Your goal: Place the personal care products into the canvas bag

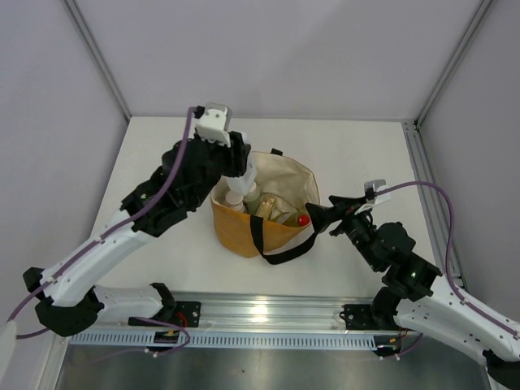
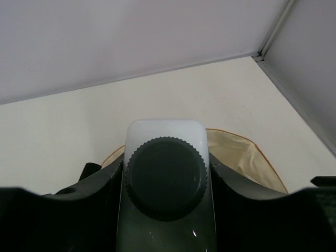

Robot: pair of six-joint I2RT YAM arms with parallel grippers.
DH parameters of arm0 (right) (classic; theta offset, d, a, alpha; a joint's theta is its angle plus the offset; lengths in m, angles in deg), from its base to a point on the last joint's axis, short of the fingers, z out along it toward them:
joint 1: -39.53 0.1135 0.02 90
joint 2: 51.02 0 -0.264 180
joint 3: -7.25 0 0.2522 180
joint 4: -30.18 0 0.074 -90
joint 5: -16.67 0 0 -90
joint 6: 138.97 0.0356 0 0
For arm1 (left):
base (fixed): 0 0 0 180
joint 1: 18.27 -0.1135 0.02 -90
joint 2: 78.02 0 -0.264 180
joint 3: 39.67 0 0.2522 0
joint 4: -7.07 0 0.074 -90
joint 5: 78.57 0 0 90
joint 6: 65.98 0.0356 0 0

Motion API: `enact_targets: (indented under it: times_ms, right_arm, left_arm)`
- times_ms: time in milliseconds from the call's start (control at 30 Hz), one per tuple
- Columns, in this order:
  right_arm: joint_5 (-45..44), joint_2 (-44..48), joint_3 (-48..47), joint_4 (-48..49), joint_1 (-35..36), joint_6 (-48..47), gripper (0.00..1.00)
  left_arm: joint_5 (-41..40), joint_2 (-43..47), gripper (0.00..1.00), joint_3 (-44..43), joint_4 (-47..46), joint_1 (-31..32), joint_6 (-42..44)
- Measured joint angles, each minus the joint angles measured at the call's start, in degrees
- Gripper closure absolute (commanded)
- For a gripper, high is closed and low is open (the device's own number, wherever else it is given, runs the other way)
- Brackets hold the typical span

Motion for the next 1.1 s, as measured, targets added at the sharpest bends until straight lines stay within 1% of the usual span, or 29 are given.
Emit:
enact_targets:
  times_ms: [200, 233, 300, 533, 767, 933, 1100]
  right_arm:
    - [-0.02, 0.15, 0.00, 0.00, -0.02, 0.02, 0.16]
    - [-0.02, 0.15, 0.00, 0.02, 0.00, 0.00, 0.16]
    - [0.00, 0.15, 0.00, 0.00, -0.02, 0.02, 0.16]
    - [-0.02, 0.15, 0.00, 0.00, 0.00, 0.02, 0.17]
    - [0.00, 0.17, 0.00, 0.00, -0.02, 0.02, 0.16]
    - [-0.02, 0.22, 0.00, 0.02, 0.00, 0.02, 0.17]
    - [-0.02, 0.20, 0.00, 0.02, 0.00, 0.02, 0.17]
  left_arm:
    - [0.46, -3.61, 1.00, 11.69, -8.09, 0.39, 0.24]
    - [0.70, -4.35, 1.00, 12.31, -10.38, 0.57, 0.22]
    - [1.09, -4.63, 1.00, 13.51, -11.50, 1.09, -0.11]
    - [1.11, -5.60, 1.00, 17.53, -12.59, 2.64, -0.11]
    - [1.53, -5.77, 0.99, 19.45, -14.43, 3.26, 0.02]
    - [3.93, -5.90, 0.99, 21.03, -16.65, 3.26, -0.17]
    - [6.36, -7.87, 0.99, 22.01, -17.90, 3.37, -0.26]
